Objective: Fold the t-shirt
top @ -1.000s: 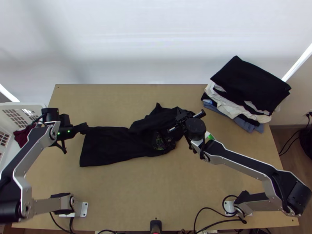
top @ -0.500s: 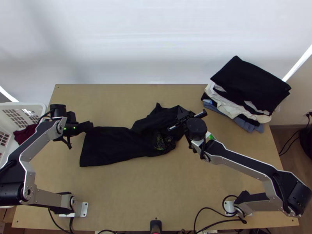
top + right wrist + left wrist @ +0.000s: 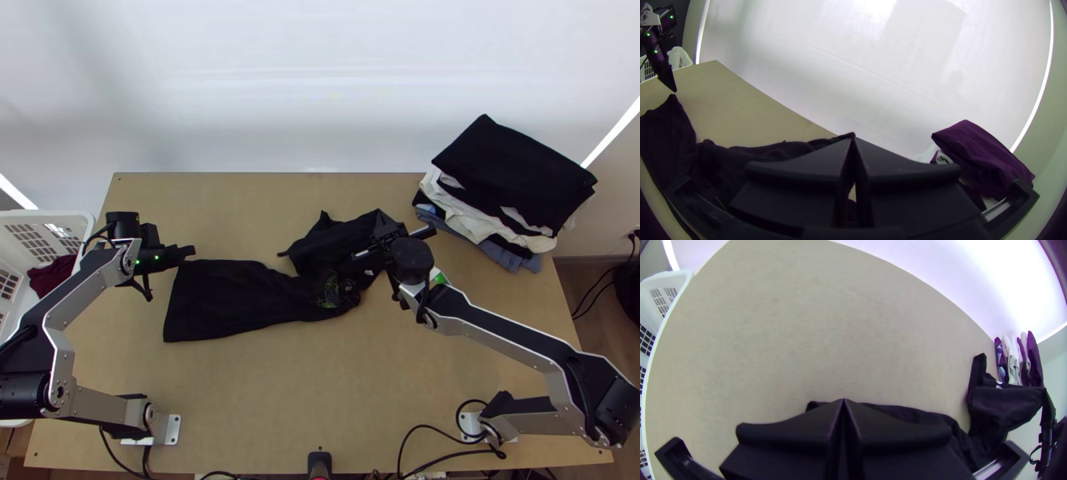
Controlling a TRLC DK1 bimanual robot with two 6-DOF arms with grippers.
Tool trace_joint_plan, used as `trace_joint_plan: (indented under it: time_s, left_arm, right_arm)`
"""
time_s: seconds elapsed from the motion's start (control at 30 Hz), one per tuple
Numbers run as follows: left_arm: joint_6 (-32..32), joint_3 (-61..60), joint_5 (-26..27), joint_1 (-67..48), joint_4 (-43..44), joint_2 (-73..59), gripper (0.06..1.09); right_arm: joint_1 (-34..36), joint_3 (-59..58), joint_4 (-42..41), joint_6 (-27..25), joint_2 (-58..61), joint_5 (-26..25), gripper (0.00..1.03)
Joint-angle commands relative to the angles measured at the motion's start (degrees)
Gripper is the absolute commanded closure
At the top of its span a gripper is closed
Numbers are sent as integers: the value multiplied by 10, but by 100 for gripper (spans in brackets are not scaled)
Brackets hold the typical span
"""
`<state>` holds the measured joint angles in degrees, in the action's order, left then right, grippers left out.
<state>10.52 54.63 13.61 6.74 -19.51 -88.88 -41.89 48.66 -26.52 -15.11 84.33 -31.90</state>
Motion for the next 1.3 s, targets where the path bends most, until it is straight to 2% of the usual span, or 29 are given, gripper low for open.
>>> trace_joint_plan:
  time_s: [0.0, 0.1, 0.13, 0.2, 0.23, 0.4, 0.53, 0.67, 0.77, 0.87, 0.9, 0.93, 1.27]
  left_arm:
    - [8, -10, 9, -4, 7, -2, 105]
    - [8, -7, 8, -4, 3, -4, 103]
    - [6, -3, 6, -4, -2, -5, 94]
    - [-4, 14, 6, -3, -38, -11, 57]
    - [-14, 21, 4, -2, -56, -15, 52]
    - [-26, 27, -23, 1, -81, -9, 52]
    - [-34, 23, -23, 3, -83, -17, 52]
    - [-35, 25, -22, -1, -82, -22, 53]
    - [-28, 22, -22, -8, -80, -23, 78]
    - [-29, 15, -22, -21, -78, -38, 86]
    - [-28, 13, -22, -23, -67, -42, 100]
    - [-24, 8, -22, -24, -51, -43, 104]
    - [16, 77, -22, 11, -34, 20, 105]
  right_arm:
    - [6, -12, -12, 9, -20, -12, 100]
    - [6, -15, -12, 9, -20, -13, 100]
    - [6, -16, -12, 9, -21, -13, 100]
    - [5, -21, -12, 9, -21, -13, 100]
    - [4, -23, -12, 9, -21, -13, 100]
    - [2, -31, -12, 12, -21, -17, 100]
    - [2, -32, -12, 14, -21, -17, 100]
    - [1, -33, -12, 14, -21, -17, 100]
    - [1, -31, -12, 14, -21, -17, 100]
    - [1, -26, -12, 14, -21, -18, 100]
    - [2, -24, -12, 14, -22, -18, 100]
    - [2, -23, -12, 14, -22, -18, 100]
    - [41, 19, -23, 11, -34, -41, 100]
